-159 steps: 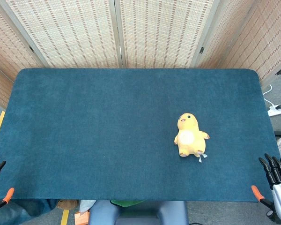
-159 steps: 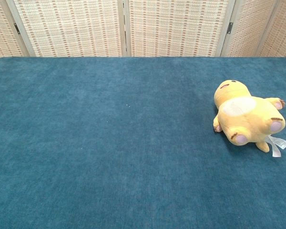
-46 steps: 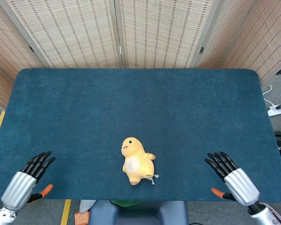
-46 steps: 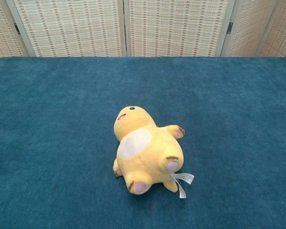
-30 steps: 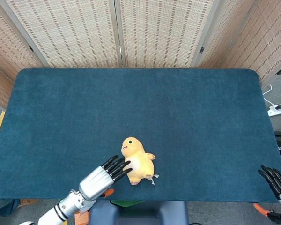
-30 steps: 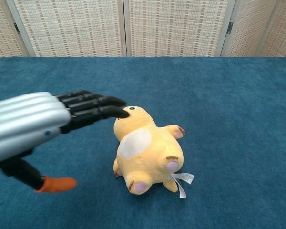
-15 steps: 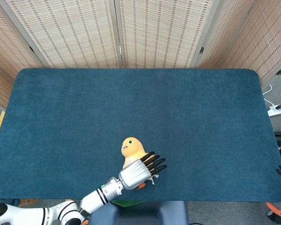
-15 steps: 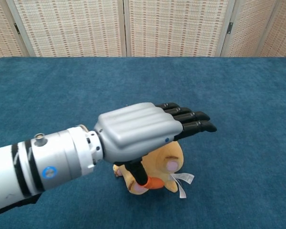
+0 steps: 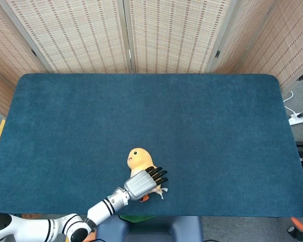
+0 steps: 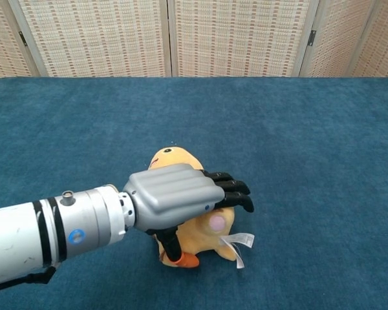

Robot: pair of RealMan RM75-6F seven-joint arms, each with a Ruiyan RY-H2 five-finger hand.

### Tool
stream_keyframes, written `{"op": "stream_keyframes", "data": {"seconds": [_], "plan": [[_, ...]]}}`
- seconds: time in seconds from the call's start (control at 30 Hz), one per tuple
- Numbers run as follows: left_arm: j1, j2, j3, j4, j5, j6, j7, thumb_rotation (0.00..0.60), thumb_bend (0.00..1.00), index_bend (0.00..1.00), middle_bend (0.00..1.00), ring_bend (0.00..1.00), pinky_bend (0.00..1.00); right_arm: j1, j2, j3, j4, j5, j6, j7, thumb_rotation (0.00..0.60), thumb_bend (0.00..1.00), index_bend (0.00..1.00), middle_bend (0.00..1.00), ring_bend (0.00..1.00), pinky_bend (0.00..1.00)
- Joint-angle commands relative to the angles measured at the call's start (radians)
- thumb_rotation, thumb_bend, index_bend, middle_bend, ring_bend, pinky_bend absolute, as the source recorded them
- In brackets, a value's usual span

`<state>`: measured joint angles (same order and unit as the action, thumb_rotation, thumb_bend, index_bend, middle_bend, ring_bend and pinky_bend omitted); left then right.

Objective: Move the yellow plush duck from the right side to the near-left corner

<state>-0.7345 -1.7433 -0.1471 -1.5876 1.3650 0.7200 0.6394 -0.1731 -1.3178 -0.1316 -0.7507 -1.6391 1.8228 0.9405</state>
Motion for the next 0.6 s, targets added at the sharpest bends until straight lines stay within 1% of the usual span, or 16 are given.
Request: {"op": "stream_keyframes", "data": {"seconds": [0.03,0.07,0.13,0.17,0.2,0.23,0.3,0.43,0.53,0.6], "plan": [[0.008,0.018,0.023,-0.01,0.006,0.032,-0.015,0.6,0.38,0.36,0.37,0.32,0.67,0.001,0.002,-0.005,-0.008,-0.016,0.001,-0.012,0.6,0.14,0.0,0.0,0.0,0.0],[0.013,0.021,0.029,-0.01,0.015,0.049,-0.018,0.6,0.43,0.39,0.4,0.35,0.71,0.002,0.003,-0.006,-0.012,-0.021,0.001,-0.016,0.6,0.14,0.0,0.0,0.0,0.0],[0.027,0.026,0.045,-0.007,0.041,0.1,-0.009,0.6,0.59,0.49,0.53,0.48,0.82,0.003,0.005,-0.007,-0.024,-0.03,0.006,-0.029,0.6,0.14,0.0,0.0,0.0,0.0],[0.035,0.026,0.052,-0.006,0.053,0.126,-0.006,0.6,0.62,0.52,0.57,0.5,0.84,0.003,0.007,-0.007,-0.029,-0.034,0.008,-0.035,0.6,0.14,0.0,0.0,0.0,0.0],[0.045,0.025,0.06,-0.005,0.07,0.158,-0.008,0.6,0.67,0.57,0.63,0.56,0.89,0.003,0.009,-0.008,-0.037,-0.04,0.011,-0.044,0.6,0.14,0.0,0.0,0.0,0.0],[0.053,0.025,0.066,-0.005,0.085,0.184,-0.013,0.6,0.7,0.62,0.68,0.6,0.93,0.004,0.011,-0.009,-0.042,-0.044,0.012,-0.051,0.6,0.14,0.0,0.0,0.0,0.0],[0.067,0.032,0.082,-0.006,0.126,0.232,-0.031,0.6,0.72,0.67,0.74,0.65,0.97,0.004,0.016,-0.013,-0.056,-0.055,0.013,-0.066,0.6,0.14,0.0,0.0,0.0,0.0],[0.097,0.069,0.113,-0.027,0.205,0.329,-0.032,0.6,0.73,0.68,0.77,0.68,1.0,0.005,0.026,-0.02,-0.085,-0.072,0.016,-0.092,0.6,0.14,0.0,0.0,0.0,0.0],[0.134,0.125,0.148,-0.081,0.263,0.407,0.012,0.6,0.73,0.69,0.78,0.69,1.0,0.005,0.036,-0.022,-0.11,-0.085,0.025,-0.118,0.6,0.14,0.0,0.0,0.0,0.0],[0.167,0.176,0.182,-0.12,0.303,0.461,0.036,0.6,0.73,0.69,0.78,0.69,1.0,0.007,0.043,-0.023,-0.133,-0.094,0.031,-0.14,0.6,0.14,0.0,0.0,0.0,0.0]]}}
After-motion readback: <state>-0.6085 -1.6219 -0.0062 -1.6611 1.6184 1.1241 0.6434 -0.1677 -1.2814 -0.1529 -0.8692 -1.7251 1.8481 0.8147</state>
